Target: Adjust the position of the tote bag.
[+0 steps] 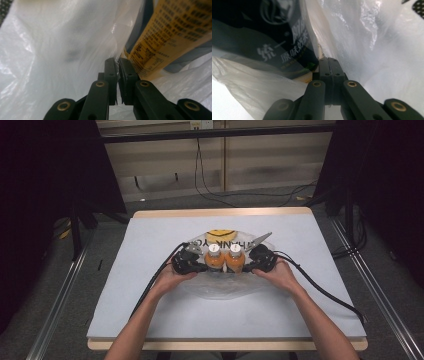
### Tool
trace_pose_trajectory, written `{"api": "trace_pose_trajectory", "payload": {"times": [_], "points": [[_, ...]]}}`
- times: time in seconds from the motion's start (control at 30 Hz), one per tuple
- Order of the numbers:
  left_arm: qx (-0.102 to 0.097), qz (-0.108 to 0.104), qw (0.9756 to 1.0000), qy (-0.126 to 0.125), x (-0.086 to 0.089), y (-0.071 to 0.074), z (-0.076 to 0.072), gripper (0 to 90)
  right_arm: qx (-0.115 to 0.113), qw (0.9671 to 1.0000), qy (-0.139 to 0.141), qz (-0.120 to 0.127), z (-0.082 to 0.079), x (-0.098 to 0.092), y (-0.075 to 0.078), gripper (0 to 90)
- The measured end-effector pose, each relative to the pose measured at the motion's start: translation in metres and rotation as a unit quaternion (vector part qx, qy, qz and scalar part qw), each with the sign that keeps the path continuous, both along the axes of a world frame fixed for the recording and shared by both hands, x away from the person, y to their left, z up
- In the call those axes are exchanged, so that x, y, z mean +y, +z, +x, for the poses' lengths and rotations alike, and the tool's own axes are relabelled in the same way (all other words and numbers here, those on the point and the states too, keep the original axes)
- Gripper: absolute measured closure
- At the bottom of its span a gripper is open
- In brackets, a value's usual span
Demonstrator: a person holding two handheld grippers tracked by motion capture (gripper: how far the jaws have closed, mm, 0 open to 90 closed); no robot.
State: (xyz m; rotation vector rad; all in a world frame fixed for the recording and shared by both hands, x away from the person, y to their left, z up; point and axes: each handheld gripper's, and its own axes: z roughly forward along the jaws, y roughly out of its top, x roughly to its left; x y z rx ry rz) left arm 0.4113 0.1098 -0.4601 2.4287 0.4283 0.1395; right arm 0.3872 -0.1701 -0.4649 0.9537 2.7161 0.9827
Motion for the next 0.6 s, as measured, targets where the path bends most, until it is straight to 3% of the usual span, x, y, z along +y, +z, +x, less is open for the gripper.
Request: {"api": "trace_pose_trajectory", "payload": {"times": [0.13,0.2,0.3,0.37,0.5,0.6], "points": [[-0.005,0.016,0.9998,-0.005,-0.003,-0.004,-0.001,86.6,0.007,0.9996,0.006,-0.027,0.0,0.002,-0.004,90.0],[0.002,0.023,0.9997,-0.003,-0.002,-0.006,0.0,86.4,-0.003,0.9992,0.005,-0.039,-0.001,0.001,-0.004,90.0],[-0.008,0.038,0.9992,-0.005,0.003,-0.007,-0.001,86.8,-0.01,0.9987,0.005,-0.049,-0.002,-0.003,-0.003,90.0],[-0.023,0.057,0.9981,-0.007,0.004,-0.006,-0.003,86.8,-0.02,0.9972,0.002,-0.072,-0.002,-0.006,-0.001,90.0],[-0.026,0.075,0.9969,-0.005,0.009,-0.004,-0.002,88.1,-0.031,0.992,-0.006,-0.122,-0.003,-0.013,0.002,90.0],[-0.033,0.087,0.9957,0.002,0.015,-0.003,0.001,88.9,-0.038,0.9884,-0.002,-0.147,-0.004,-0.021,0.004,90.0]]}}
